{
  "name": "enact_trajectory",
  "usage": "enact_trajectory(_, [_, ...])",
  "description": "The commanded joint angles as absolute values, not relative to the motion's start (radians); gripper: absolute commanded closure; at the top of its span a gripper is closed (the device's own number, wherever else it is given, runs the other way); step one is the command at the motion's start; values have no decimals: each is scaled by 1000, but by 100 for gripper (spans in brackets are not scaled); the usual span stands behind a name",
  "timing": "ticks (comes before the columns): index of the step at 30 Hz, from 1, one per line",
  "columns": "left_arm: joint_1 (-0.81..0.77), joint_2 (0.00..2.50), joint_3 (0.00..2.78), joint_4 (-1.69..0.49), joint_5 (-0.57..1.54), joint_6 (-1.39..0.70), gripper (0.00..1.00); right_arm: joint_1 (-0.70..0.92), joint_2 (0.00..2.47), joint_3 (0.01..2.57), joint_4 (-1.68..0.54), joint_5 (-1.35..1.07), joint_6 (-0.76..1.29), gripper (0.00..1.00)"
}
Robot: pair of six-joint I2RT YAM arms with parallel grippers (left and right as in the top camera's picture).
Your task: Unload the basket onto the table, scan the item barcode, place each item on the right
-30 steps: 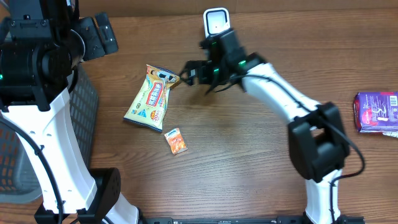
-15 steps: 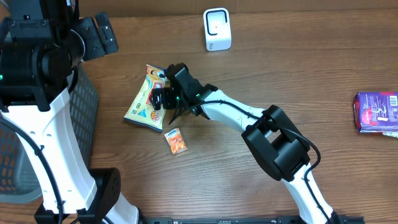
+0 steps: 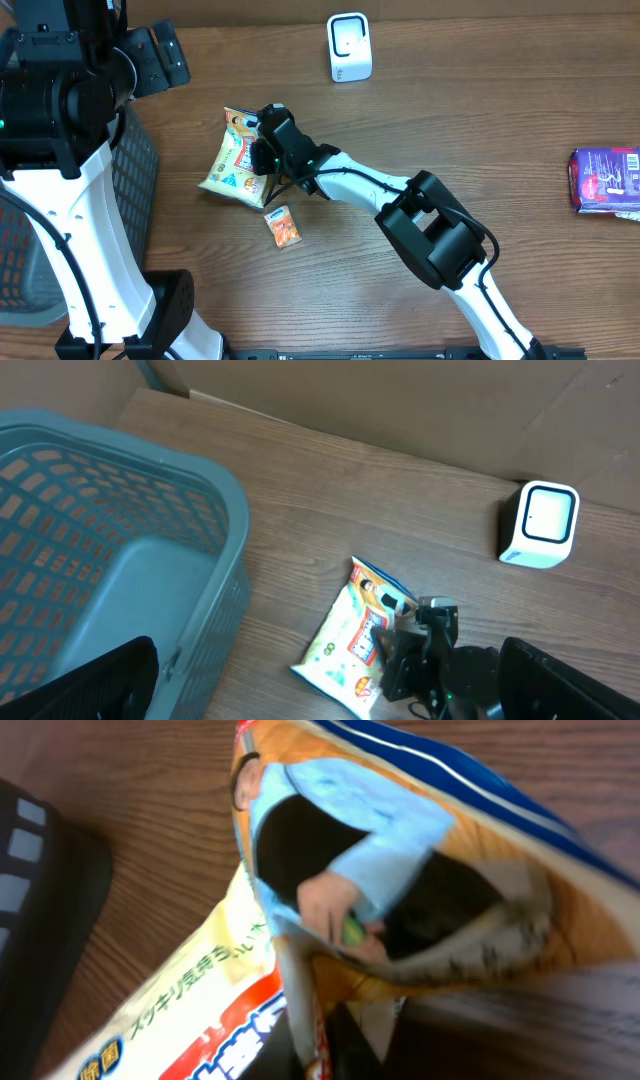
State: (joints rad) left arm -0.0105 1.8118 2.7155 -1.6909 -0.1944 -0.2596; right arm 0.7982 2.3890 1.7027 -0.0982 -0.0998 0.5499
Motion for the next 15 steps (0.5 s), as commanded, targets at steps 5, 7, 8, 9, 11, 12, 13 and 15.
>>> enact_trajectory(5, [-6,1795,2718,-1689,-189,-270,0,774,2390,1697,-331,-89,490,96])
enact_trajectory(7, [-6,1795,2718,-1689,-189,-270,0,739,2326,1698,-470,-91,468,96])
enact_trajectory(8, [-6,1795,2718,-1689,-189,-270,0,718,2280,1698,-559,-91,453,96])
enact_trajectory(9, [-6,1795,2718,-1689,-189,-270,0,696,2239,1698,-641,-91,434,96])
enact_trajectory(11, [-6,1795,2718,-1689,-189,-270,0,632,2108,1698,-883,-91,391,96])
enact_trajectory(12, [-7,1795,2718,-1689,-189,-270,0,609,2067,1698,-952,-90,389,96])
enact_trajectory(13, [-7,1795,2718,-1689,-186,-270,0,581,2024,1698,-1023,-93,388,96])
enact_trajectory(15, [-7,1795,2718,-1689,-177,-270,1,523,1944,1698,-1134,-109,388,96])
